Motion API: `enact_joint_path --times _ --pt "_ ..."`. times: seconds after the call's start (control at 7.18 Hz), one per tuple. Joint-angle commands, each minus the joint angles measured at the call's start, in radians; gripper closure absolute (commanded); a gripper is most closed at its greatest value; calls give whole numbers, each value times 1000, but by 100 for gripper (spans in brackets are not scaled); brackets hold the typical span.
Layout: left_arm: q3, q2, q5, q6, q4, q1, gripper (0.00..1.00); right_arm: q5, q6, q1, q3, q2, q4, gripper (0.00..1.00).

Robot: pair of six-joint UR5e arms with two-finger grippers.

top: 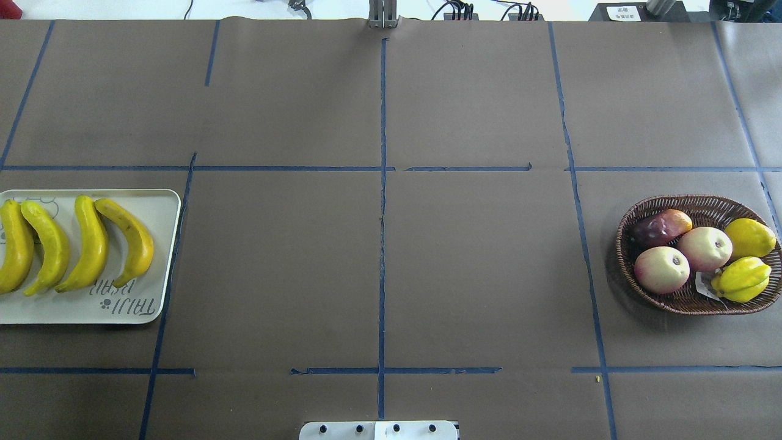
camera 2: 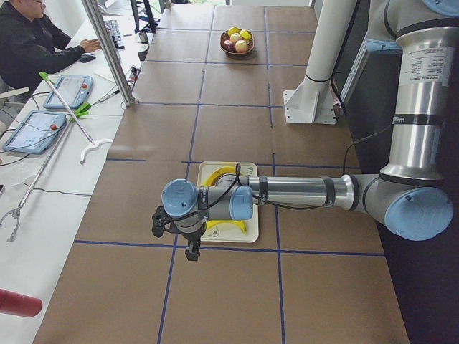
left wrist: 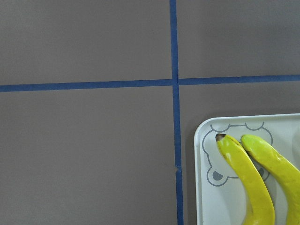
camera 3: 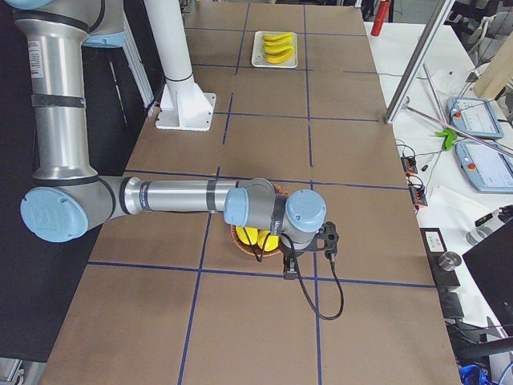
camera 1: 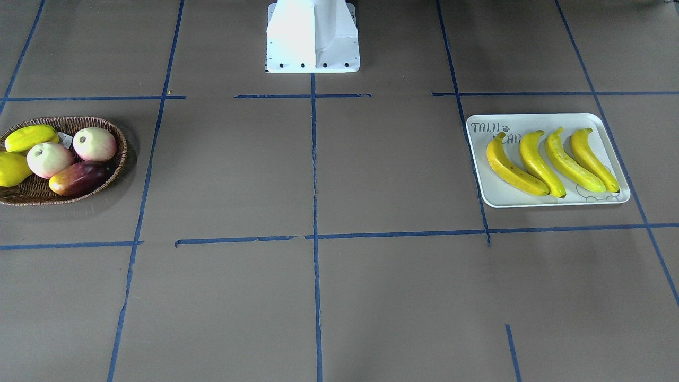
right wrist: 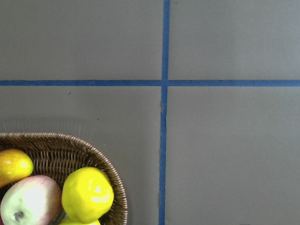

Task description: Transfer all bananas from basket to plate

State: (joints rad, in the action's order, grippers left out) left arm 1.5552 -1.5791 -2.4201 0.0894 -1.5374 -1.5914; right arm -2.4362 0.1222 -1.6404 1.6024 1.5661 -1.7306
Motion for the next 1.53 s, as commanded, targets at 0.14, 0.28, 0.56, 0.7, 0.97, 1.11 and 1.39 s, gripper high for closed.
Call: enact_joint_path --times 0.14,0.28,0.56,0.7,0.97,1.11,1.39 --pt "6 2 -1 -8 0 -1 0 18 -9 -42 -35 55 133 0" --pt "6 2 -1 -8 0 -1 0 41 -50 -42 -33 61 184 0" --pt "5 2 -1 -8 0 -1 0 23 -133 -42 8 61 165 0" --pt "5 2 -1 -8 0 -1 0 -12 -133 -42 17 52 110 0" --pt "5 4 -1 -8 0 -1 0 -12 -130 -42 24 51 89 0" --pt "5 4 -1 -8 0 -1 0 -11 -124 -42 24 51 92 0" --pt "5 4 -1 -8 0 1 0 -12 -124 -42 25 48 94 0"
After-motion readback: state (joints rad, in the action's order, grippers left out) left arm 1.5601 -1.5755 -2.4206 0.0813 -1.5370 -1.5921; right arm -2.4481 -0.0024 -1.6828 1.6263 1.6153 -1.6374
